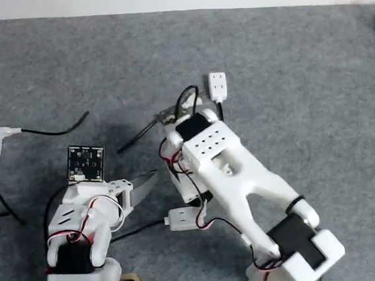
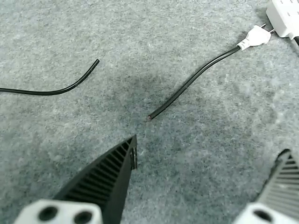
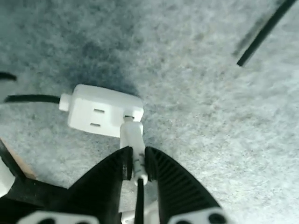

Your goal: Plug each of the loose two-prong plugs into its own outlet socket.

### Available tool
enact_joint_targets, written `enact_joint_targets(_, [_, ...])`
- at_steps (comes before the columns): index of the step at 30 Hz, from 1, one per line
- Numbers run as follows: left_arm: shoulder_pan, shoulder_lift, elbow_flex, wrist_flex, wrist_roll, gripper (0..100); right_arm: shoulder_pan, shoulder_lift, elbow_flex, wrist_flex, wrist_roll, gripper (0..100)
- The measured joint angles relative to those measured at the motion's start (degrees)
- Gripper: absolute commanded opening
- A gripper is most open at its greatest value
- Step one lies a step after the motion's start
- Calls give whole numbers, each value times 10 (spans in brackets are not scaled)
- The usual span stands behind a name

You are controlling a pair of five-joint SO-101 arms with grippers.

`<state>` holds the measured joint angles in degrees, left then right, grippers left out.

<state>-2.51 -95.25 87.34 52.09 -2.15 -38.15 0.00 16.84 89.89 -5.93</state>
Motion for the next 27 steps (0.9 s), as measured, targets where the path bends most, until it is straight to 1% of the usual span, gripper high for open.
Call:
enact_joint_targets(4, [0, 0, 0, 0, 0, 431, 1, 2, 26, -27, -2, 6])
enact_joint_targets(7, [0, 0, 0, 0, 0, 431, 1, 2, 34, -33, -23, 6])
enact_joint_targets(13, [0, 0, 0, 0, 0, 431, -55, 11, 42, -49, -37, 6])
enact_joint_targets(20, [0, 0, 0, 0, 0, 431, -59, 4, 62, -62, -28, 6])
enact_joint_targets(22, [0, 0, 0, 0, 0, 431, -60, 4, 82, -79, -24, 6])
enact_joint_targets(27, [0, 0, 0, 0, 0, 431, -60, 0, 157, -164, -4, 6])
